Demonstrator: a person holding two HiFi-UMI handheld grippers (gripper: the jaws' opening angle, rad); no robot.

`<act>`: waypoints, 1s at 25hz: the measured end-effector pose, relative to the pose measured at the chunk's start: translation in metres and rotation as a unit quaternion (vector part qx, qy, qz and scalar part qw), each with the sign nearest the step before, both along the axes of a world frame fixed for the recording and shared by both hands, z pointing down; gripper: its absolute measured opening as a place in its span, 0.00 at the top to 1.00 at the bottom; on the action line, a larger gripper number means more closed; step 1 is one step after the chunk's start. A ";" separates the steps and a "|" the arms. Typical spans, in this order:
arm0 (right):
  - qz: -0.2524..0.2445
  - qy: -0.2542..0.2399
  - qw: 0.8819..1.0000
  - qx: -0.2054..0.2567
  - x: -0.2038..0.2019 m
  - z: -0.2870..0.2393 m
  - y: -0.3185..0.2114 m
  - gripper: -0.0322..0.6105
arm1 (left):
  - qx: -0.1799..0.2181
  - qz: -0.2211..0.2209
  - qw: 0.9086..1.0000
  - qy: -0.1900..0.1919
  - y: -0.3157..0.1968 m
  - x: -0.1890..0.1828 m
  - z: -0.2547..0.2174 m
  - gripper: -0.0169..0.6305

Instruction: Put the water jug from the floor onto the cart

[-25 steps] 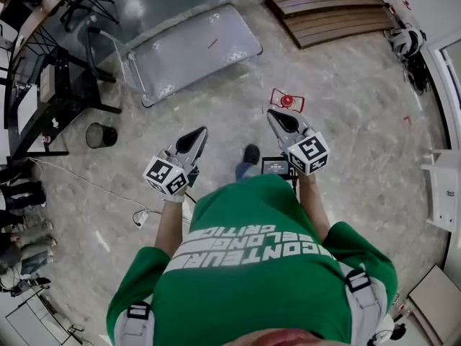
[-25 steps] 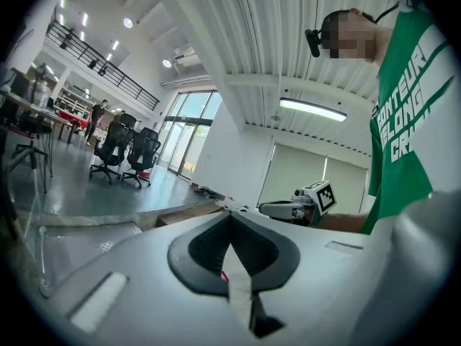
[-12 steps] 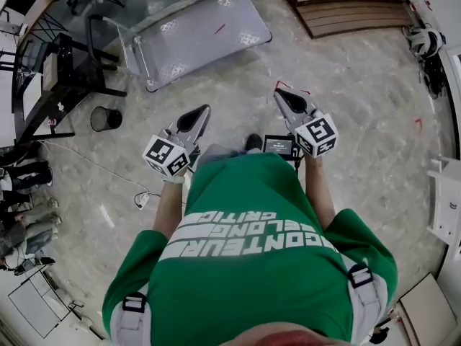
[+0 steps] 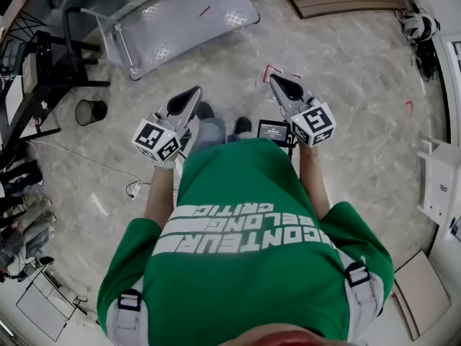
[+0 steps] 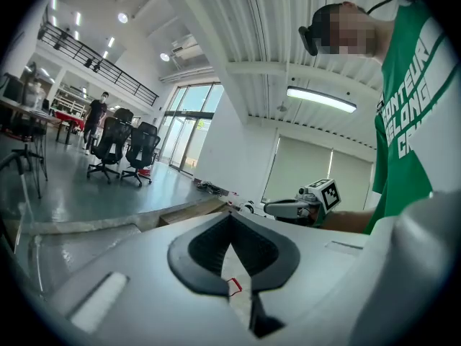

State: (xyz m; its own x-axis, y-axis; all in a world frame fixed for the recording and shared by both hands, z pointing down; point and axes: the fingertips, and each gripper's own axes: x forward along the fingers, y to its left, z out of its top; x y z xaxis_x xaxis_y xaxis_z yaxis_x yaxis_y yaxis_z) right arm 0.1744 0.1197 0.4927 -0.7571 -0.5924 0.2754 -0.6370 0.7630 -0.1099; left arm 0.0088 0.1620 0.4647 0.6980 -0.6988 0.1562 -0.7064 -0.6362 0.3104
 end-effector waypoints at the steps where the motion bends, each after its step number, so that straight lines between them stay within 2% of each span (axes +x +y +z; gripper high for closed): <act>1: 0.006 0.000 1.000 -0.004 0.001 0.001 -0.003 0.96 | 0.001 0.004 1.000 0.001 -0.004 0.000 0.000 0.95; 6: 0.025 0.017 0.999 -0.013 0.001 0.003 -0.021 0.96 | 0.002 0.022 1.000 0.009 -0.024 -0.005 -0.001 0.95; 25: 0.121 0.065 0.990 -0.019 -0.026 0.004 -0.072 0.96 | -0.012 0.084 0.996 0.032 -0.083 -0.072 0.016 0.95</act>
